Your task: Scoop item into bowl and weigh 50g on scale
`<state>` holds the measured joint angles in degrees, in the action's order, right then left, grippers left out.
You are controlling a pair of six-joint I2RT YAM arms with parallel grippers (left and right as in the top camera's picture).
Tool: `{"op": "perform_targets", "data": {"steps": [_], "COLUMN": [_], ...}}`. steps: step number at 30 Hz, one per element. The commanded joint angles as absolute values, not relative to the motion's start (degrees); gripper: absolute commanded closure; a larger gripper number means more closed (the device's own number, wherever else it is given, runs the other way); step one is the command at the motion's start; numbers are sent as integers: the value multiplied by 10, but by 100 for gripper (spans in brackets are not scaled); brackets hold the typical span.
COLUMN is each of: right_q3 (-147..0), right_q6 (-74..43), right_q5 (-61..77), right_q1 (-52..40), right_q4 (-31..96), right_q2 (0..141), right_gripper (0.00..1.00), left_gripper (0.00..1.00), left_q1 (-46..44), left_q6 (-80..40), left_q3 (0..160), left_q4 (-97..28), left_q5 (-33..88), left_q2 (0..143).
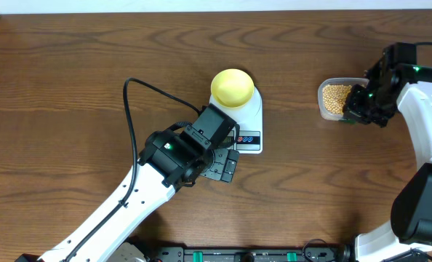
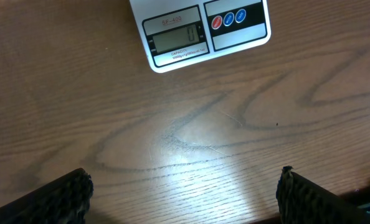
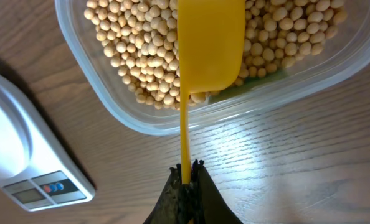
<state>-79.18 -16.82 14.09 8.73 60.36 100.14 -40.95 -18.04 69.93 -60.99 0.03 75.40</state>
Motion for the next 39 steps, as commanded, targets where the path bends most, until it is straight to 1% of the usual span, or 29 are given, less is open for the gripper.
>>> {"op": "perform_targets", "data": {"steps": [1, 8, 13, 22, 28, 34, 39], "right_q3": [-788, -788, -785, -750, -750, -750, -750], "right_q6": [-149, -133, -130, -129, -112, -91, -80], "right_q5": [195, 232, 234, 274, 279, 321, 329], "right_q1": [102, 121, 124, 142, 160, 175, 179], "right_q4": [606, 608, 611, 590, 594, 601, 614], "right_q2": [1009, 1009, 1009, 1010, 1010, 1010, 1010], "right_gripper": [99, 99, 99, 99, 99, 99, 99], "left_gripper": [3, 4, 4, 3, 3, 3, 3], "left_q1": [-408, -408, -408, -408, -408, -408, -408], "left_q6": [-179, -179, -179, -179, -179, -179, -179], "left_q3": [707, 707, 707, 707, 707, 707, 707], "left_q4": [-609, -609, -609, -609, -609, -609, -609], "left_q5": [-7, -7, -7, -7, -7, -7, -7], "left_q2": [757, 757, 757, 757, 757, 757, 757]}}
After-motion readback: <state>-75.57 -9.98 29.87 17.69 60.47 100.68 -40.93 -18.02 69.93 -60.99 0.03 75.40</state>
